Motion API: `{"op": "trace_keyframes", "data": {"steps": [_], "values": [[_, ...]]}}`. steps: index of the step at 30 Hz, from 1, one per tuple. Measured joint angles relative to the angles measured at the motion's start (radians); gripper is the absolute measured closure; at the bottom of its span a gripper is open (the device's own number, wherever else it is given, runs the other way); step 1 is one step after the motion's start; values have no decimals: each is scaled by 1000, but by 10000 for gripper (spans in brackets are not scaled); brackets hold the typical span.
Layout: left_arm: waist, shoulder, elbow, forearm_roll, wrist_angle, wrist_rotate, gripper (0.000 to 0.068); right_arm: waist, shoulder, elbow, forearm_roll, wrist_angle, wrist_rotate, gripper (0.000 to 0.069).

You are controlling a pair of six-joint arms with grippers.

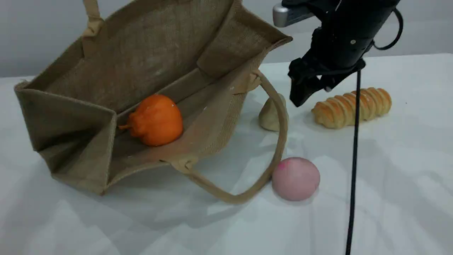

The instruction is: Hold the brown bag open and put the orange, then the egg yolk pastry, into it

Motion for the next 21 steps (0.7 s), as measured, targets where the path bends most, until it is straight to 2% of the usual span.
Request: {"op": "trace_keyframes", "data": {"steps": [13, 17, 21], "values": [[1, 0, 0, 29, 0, -5, 596, 0, 33, 0, 498, -41, -431, 172], [1, 0, 0, 29, 0, -5, 596, 0, 43, 0, 586, -51, -513, 172], [1, 0, 0, 29, 0, -5, 596, 0, 77, -11, 599, -67, -527, 172]]}}
